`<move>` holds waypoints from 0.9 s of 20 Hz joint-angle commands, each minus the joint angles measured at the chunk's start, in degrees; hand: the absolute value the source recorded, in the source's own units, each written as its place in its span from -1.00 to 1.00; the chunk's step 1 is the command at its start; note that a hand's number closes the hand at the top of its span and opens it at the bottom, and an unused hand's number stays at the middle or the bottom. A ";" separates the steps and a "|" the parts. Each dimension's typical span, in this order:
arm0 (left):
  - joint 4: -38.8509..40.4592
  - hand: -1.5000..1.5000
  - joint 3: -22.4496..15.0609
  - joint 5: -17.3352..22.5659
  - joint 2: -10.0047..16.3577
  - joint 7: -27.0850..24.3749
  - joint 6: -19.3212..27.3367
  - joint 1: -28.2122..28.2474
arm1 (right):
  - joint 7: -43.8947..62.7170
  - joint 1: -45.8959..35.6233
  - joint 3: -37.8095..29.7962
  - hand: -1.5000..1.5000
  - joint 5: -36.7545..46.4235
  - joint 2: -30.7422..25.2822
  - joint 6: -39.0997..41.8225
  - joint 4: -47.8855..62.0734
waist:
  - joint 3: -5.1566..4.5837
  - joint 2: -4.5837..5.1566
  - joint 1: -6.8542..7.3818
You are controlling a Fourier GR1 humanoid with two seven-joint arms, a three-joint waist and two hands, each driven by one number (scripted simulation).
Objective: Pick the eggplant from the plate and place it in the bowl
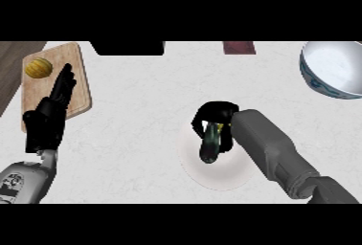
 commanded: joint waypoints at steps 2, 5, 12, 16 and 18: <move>0.14 0.00 1.20 0.36 0.39 0.89 0.57 0.92 | 21.78 -1.65 -10.22 1.00 -7.99 -0.42 -10.81 7.05 | -0.17 -1.30 -2.94; 0.59 0.00 1.00 0.04 0.62 0.96 0.18 1.42 | 31.50 -4.25 -14.47 1.00 -11.73 4.10 -19.84 6.00 | -0.14 -1.06 -2.72; 0.25 0.00 2.13 0.19 0.89 -1.18 0.23 4.88 | 39.37 -9.73 -22.52 1.00 -17.93 4.43 -38.20 -3.28 | -0.14 -1.68 -4.03; -2.80 0.00 3.17 1.11 1.75 2.44 -0.02 3.69 | 46.20 -10.26 -22.30 1.00 -16.54 1.24 -44.87 -6.26 | -0.06 -1.89 -4.42; -0.99 0.00 3.86 0.93 1.99 -0.97 -0.36 6.02 | 50.15 -10.37 -20.77 1.00 -14.49 -1.53 -46.76 -6.58 | -0.18 -1.88 -4.98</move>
